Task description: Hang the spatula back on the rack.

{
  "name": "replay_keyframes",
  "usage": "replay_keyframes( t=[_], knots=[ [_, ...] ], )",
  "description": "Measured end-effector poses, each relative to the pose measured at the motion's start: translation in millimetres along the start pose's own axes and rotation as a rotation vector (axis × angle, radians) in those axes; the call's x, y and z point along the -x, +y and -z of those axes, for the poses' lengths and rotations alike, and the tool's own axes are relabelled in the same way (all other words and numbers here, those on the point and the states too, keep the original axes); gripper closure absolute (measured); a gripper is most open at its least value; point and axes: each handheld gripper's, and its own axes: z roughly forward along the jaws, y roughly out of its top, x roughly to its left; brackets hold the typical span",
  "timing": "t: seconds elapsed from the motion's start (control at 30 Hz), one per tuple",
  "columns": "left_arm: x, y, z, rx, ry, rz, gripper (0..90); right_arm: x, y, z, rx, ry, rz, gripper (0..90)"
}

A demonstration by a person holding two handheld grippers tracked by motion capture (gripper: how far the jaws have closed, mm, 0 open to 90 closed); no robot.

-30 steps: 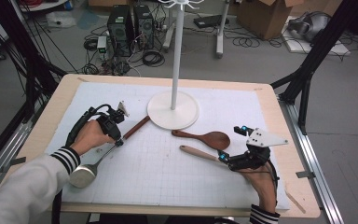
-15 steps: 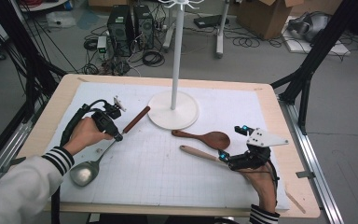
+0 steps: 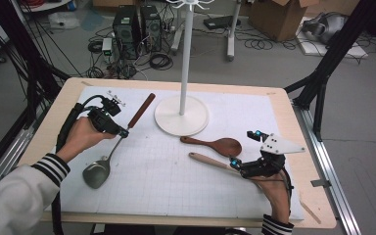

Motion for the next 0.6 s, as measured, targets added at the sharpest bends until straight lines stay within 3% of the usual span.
replay_keyframes(
  t=[0.23, 0.4, 0.6],
  knots=[
    [2.3, 1.5, 15.2, 0.115, -0.048, -0.037, 84.7, -1.3, 3.1, 0.5, 0.014, -0.005, 0.001, 0.7],
    [5.5, 0.5, 23.7, 0.185, -0.058, -0.060, 84.7, -3.5, 6.7, -0.8, 0.025, -0.004, 0.001, 0.7],
    [11.6, 4.2, 36.0, 0.255, -0.067, -0.118, 84.7, -6.0, 12.0, -4.1, 0.042, -0.001, 0.000, 0.7]
  ],
)
